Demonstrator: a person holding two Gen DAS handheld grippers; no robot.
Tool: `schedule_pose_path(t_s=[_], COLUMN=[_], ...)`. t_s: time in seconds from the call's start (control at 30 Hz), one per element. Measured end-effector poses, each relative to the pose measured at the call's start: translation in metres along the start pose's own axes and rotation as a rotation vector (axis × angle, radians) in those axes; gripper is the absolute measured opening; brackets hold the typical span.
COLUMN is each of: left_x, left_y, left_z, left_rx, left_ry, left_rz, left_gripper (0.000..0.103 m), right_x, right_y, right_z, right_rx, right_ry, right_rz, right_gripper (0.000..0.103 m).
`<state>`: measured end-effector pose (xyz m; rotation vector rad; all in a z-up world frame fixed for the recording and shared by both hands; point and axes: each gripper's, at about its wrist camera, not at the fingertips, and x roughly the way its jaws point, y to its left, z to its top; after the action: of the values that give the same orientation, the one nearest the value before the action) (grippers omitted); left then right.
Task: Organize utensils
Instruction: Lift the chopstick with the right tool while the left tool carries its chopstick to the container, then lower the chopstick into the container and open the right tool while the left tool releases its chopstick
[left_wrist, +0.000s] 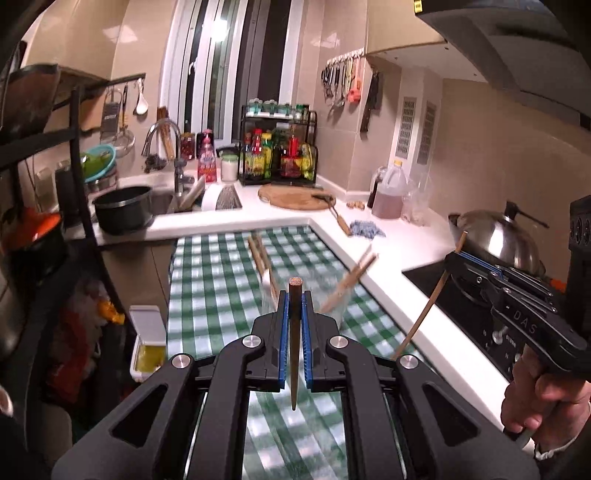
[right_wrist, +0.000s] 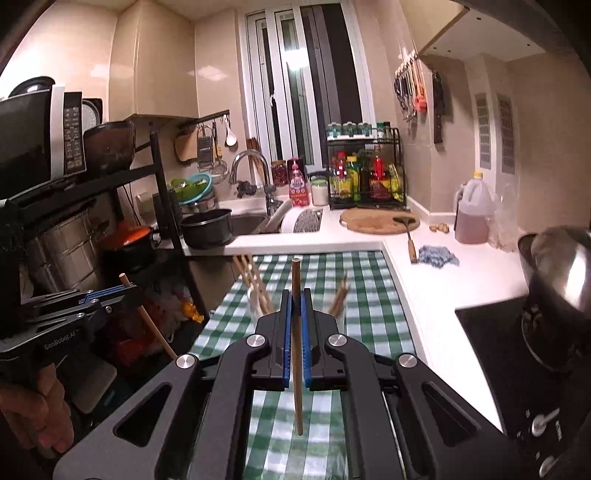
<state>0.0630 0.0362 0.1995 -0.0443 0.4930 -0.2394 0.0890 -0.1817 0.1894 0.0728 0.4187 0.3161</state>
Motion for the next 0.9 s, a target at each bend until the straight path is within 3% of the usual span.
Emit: schedule_pose_path(t_s=[0.27, 0.4, 0.9], left_x=[0.013, 0.026, 0.109], left_y=[0.008, 0.011, 0.019], left_z=[0.070, 0.089, 0.066], left_rx=[-0.004, -0.022, 0.001], left_ry=[-0.112, -0.149, -0.024], left_rz=[-0.006, -0.008, 0.021], left_gripper=[0.006, 0.006, 0.006], right_x=[0.026, 0.047, 0.126], right_y=[-0.002, -0.005, -0.019], right_z=[0.076, 0.097, 0.066], right_rx=[-0.015, 0.002, -0.014], right_ry=[-0.128, -0.156, -0.055], right_rz=[-0.009, -0.012, -0.019], right_gripper=[0.005, 0.005, 0.005])
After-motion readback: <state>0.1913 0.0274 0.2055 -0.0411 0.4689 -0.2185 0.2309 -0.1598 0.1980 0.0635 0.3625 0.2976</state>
